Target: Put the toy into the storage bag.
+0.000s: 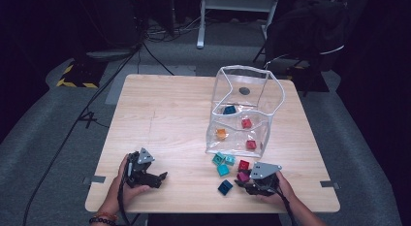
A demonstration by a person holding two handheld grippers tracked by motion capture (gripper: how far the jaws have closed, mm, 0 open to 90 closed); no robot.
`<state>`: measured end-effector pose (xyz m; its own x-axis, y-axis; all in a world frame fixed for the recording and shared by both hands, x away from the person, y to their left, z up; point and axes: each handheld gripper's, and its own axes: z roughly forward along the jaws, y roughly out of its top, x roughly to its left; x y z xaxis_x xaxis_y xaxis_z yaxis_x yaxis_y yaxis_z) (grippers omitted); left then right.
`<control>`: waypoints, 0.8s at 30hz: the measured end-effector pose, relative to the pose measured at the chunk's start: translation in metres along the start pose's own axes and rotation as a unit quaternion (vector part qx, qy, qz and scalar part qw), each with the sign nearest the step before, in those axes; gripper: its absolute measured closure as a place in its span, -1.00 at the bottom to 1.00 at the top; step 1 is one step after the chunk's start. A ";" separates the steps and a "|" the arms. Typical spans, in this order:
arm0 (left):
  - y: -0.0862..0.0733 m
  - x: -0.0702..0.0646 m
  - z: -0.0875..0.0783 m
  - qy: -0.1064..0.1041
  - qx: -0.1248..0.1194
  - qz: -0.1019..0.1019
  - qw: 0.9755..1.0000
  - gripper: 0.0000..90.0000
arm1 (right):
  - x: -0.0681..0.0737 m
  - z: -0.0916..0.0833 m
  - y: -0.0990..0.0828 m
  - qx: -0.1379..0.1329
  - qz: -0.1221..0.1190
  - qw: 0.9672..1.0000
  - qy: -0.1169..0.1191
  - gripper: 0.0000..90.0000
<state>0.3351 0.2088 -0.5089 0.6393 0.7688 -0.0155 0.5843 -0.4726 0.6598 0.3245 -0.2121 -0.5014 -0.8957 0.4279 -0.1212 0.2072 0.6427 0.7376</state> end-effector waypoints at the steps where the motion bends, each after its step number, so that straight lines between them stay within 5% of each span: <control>1: 0.000 0.000 0.000 0.000 0.000 0.000 1.000 -0.99 | 0.000 -0.001 0.000 0.000 0.001 1.000 -0.001 0.31; 12: 0.000 0.000 0.000 0.000 0.000 0.000 1.000 -0.99 | -0.007 -0.019 0.011 -0.042 0.026 0.999 0.003 0.33; 24: 0.000 0.000 0.000 0.000 0.000 -0.001 1.000 -0.99 | -0.028 -0.052 0.034 -0.091 0.049 0.994 -0.027 0.33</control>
<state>0.3351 0.2088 -0.5089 0.6386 0.7693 -0.0174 0.5857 -0.4713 0.6595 0.3358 -0.2354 -0.4385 -0.8515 0.5190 -0.0748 0.2135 0.4734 0.8546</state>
